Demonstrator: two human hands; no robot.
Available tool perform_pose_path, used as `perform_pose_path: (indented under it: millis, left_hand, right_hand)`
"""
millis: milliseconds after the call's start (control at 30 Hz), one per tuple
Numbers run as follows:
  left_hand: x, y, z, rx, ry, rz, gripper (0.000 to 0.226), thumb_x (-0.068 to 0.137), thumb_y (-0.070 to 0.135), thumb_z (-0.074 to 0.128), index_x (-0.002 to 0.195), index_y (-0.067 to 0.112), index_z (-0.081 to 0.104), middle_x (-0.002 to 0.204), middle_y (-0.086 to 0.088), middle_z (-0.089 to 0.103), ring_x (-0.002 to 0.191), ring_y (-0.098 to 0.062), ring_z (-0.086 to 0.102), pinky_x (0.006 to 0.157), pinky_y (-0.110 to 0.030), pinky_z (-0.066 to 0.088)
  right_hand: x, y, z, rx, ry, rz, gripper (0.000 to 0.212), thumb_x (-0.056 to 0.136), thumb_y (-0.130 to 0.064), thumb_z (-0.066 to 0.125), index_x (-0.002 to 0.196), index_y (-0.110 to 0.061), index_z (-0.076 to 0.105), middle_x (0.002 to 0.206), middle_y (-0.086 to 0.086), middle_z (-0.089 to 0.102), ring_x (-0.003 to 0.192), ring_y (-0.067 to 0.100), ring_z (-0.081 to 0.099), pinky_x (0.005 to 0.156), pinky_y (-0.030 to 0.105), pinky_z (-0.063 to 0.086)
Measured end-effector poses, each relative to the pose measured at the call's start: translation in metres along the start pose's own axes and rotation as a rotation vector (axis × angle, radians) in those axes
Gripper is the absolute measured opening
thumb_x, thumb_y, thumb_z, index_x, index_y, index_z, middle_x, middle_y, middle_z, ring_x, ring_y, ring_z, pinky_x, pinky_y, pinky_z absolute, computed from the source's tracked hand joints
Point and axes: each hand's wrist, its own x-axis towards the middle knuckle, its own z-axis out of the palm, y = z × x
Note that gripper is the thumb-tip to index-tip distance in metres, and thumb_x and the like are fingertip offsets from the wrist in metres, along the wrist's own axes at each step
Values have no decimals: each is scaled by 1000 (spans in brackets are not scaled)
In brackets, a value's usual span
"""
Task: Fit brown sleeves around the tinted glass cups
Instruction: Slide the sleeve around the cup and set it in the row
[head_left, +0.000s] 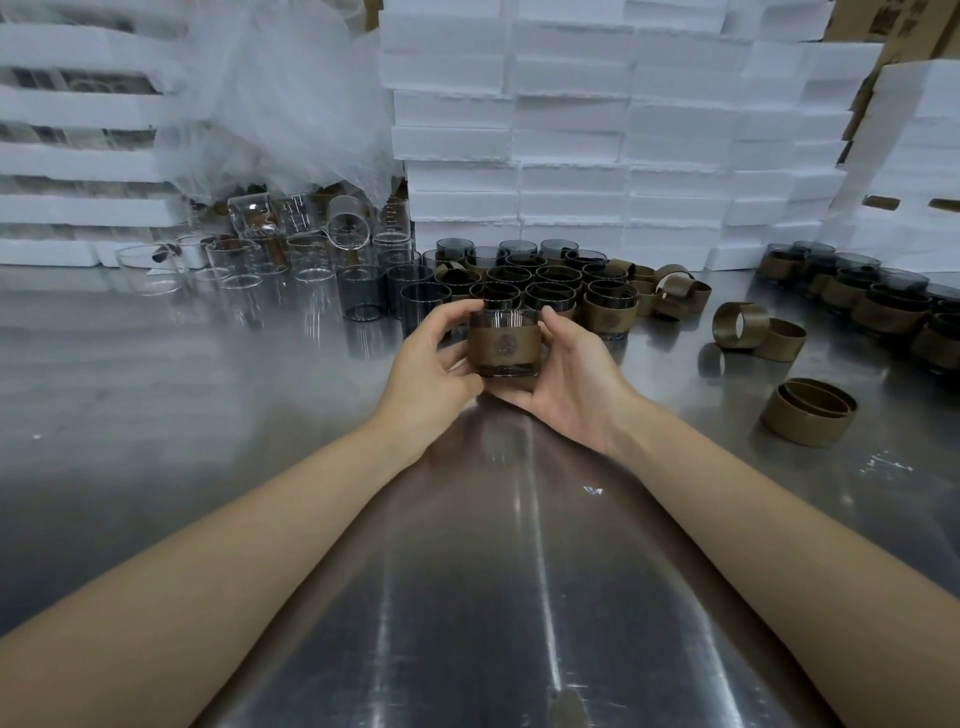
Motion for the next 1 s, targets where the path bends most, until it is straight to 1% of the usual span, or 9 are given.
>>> perform_pose_path:
  millis: [67,133,300,400,533,667,800,900,1000]
  left_hand:
    - [1,-1,-1,5,5,-11,75,69,-33,51,117,25,56,116,12,61,101,-2,67,82,-16,51]
    - [1,-3,-2,10,-4,-22,74,71,-32,52,120,23,56,116,11,61,102,-2,67,80,-16,51]
    - [1,-4,-1,3,-36,-53,66,77,-28,58,124,19,55,116,9,61,96,1,68,77,-14,52]
    - [1,-4,-2,49,-42,-47,60,80,-24,57,120,21,58,114,10,63,96,2,68,75,-15,52]
    - [-1,-2,-2,305,-73,93,64,81,-18,53,134,17,53,117,10,63,100,7,64,80,-12,50]
    - [3,-3,-11,581,-151,187,67,81,-10,60,143,14,47,104,4,65,94,-3,67,81,-10,52]
    - [5,-1,-16,652,-170,211,66,79,-9,60,140,13,49,102,7,63,91,10,60,77,0,46]
    - [4,0,-19,677,-195,224,58,77,-7,58,128,20,54,93,4,74,85,-4,69,79,-13,53]
    - [5,1,-20,689,-215,217,49,77,-6,55,116,23,53,85,-4,72,85,-18,71,82,-30,56]
  right_hand:
    - [-1,-1,-1,-121,-13,-21,50,97,-39,49,132,-4,53,126,21,60,117,34,60,101,46,48]
    - [-1,0,-3,-277,-21,-82,42,94,-31,58,128,-6,56,117,17,62,113,30,60,104,43,46]
    - [3,-1,-9,-468,162,-240,42,86,-16,70,125,-18,57,109,8,65,98,19,67,92,39,54]
    - [3,-4,-15,-506,155,-236,39,89,-17,67,126,-21,56,108,7,64,99,20,67,89,43,56]
    - [-1,-7,-15,-468,42,-187,23,95,-20,58,118,-20,60,113,13,64,95,25,69,75,37,58]
    - [-2,-6,-15,-436,-1,-147,10,97,-16,55,107,-15,59,110,14,63,97,29,68,77,42,59]
    - [-3,-5,-15,-446,-37,-144,2,98,-14,53,100,-13,53,104,10,62,98,28,66,81,44,59]
    - [-4,-3,-14,-465,-50,-163,7,98,-13,53,92,-14,51,103,9,60,94,25,66,81,44,58]
    - [-4,-3,-14,-479,-64,-180,17,98,-12,53,82,-17,49,100,8,59,93,23,65,84,46,57]
